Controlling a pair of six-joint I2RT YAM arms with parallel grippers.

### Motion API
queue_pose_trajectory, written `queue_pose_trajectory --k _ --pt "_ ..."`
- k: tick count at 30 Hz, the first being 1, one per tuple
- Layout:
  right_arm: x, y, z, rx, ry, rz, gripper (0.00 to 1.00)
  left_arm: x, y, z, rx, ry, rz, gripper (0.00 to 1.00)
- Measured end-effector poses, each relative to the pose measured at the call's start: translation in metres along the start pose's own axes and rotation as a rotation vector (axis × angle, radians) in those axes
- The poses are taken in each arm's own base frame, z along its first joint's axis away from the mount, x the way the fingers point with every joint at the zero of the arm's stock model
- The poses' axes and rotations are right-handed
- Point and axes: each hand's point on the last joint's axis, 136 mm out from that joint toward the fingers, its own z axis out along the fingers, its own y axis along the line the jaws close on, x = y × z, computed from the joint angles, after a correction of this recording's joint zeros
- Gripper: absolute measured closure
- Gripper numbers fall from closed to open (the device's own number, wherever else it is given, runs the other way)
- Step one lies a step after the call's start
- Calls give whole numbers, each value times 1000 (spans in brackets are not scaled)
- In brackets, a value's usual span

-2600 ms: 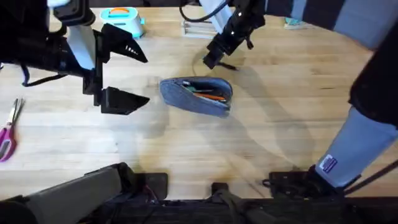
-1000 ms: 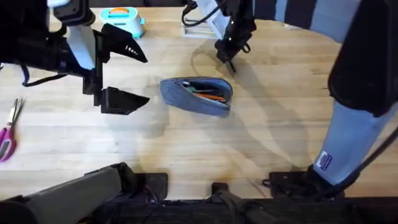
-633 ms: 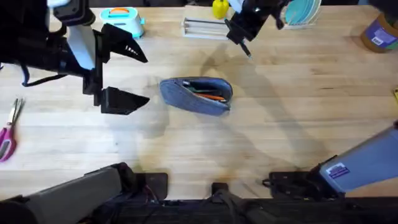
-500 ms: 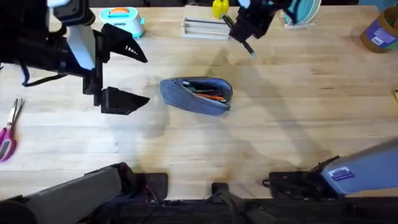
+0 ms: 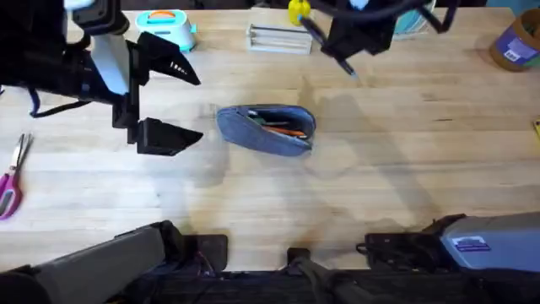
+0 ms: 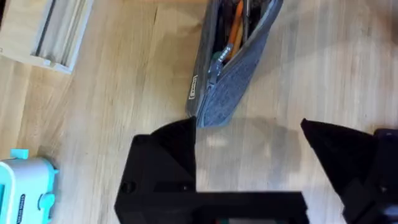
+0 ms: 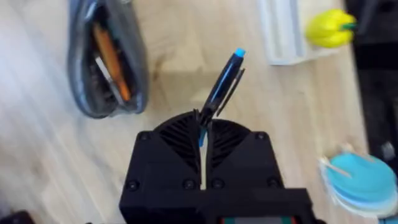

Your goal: Unzip the bag, pick up the pens from the table one at a time and place them inside, then zip the bag closed.

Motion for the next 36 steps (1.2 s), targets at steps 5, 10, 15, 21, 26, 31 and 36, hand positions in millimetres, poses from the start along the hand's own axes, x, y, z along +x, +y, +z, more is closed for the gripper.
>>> queue_pose_trajectory --k 5,10,15,21,26,31,36 --pt "11 29 21 -124 2 -65 966 0 0 0 0 0 0 7" --pt "8 51 41 -184 -27 -133 967 0 0 0 0 0 0 7" --pt "8 80 62 -245 -37 -186 967 0 0 0 0 0 0 8" --pt "17 111 80 -330 -5 -243 970 0 0 0 0 0 0 7" --pt "20 120 90 -367 19 -259 972 0 0 0 0 0 0 8" --pt "25 124 101 -394 43 -259 971 0 0 0 0 0 0 8" --pt "31 126 123 -424 68 -267 971 0 0 0 0 0 0 7"
